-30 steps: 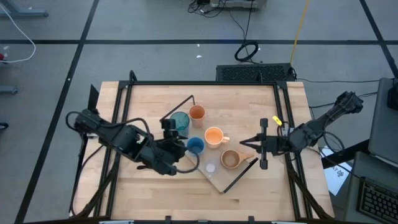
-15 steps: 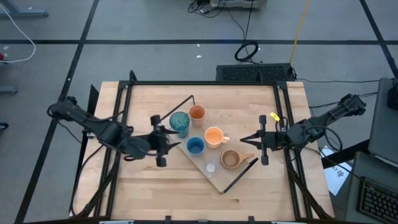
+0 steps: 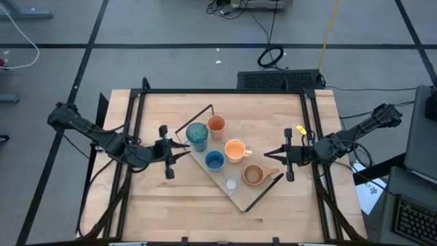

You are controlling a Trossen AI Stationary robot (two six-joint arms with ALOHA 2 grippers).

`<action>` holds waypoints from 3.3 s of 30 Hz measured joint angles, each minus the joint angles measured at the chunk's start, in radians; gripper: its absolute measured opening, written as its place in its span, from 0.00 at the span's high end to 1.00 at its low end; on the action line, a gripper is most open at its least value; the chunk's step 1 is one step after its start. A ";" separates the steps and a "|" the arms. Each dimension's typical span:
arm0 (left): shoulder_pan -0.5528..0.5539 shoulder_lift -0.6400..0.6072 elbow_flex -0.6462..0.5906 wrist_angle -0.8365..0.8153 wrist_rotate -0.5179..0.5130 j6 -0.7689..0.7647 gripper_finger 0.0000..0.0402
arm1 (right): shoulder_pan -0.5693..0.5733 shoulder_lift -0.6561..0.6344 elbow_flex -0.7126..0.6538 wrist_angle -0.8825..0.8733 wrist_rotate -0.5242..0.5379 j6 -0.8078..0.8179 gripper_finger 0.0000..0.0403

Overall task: Stack small to large cups/mugs on shelf
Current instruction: Return to Home Position

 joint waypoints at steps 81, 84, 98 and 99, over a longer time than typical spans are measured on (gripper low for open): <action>0.120 -0.400 -0.562 0.345 0.110 0.054 0.97 | -0.404 -0.547 -0.604 0.225 -0.393 0.007 1.00; 0.120 -0.399 -0.562 0.340 0.110 0.055 0.97 | -0.404 -0.594 -0.604 0.180 -0.393 0.028 1.00; 0.120 -0.399 -0.562 0.329 0.115 0.054 0.99 | -0.404 -0.756 -0.605 0.031 -0.471 -0.004 1.00; 0.120 -0.399 -0.562 0.329 0.116 0.054 0.99 | -0.404 -0.755 -0.605 0.022 -0.470 -0.004 1.00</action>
